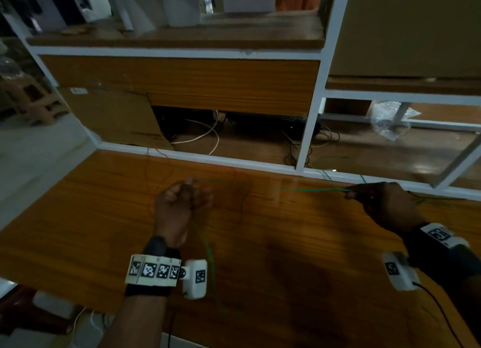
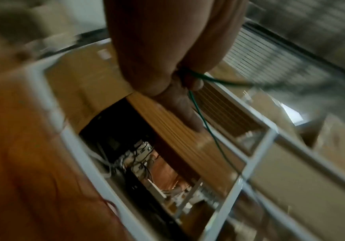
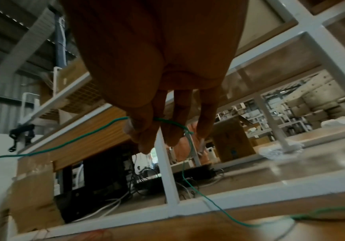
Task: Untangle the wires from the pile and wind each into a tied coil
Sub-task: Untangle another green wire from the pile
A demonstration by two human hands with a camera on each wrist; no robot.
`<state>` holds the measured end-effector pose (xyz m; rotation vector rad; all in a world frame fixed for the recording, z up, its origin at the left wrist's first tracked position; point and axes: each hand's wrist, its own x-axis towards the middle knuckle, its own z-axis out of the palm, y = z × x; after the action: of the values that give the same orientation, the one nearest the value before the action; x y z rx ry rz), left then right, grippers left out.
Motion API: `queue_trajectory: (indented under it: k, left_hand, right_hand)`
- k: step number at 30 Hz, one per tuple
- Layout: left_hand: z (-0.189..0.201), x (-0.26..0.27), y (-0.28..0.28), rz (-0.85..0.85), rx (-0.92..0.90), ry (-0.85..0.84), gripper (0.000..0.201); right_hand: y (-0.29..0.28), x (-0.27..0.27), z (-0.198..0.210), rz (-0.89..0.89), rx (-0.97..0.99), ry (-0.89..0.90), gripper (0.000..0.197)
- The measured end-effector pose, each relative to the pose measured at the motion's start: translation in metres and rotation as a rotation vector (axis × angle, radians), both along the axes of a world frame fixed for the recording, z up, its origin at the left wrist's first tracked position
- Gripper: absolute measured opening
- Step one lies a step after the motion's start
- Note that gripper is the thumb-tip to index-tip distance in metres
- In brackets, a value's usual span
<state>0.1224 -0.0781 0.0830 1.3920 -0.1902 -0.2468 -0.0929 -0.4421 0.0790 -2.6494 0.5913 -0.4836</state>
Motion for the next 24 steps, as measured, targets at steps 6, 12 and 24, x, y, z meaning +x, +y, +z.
queue_trajectory:
  k: [6,12,24]
  left_hand:
    - [-0.001,-0.034,-0.035,-0.084,0.171,0.002,0.018]
    - [0.005,-0.051,-0.083,0.083,-0.079,0.272,0.017]
    - [-0.002,-0.058,-0.106,-0.188,-0.463,0.295,0.045]
  right_hand:
    - [0.028,0.012,-0.002,0.042,-0.231,0.566,0.112]
    - [0.136,0.022,0.003,0.27,0.125,-0.076,0.048]
    - [0.161,0.017,-0.01,0.309,1.144,0.063,0.067]
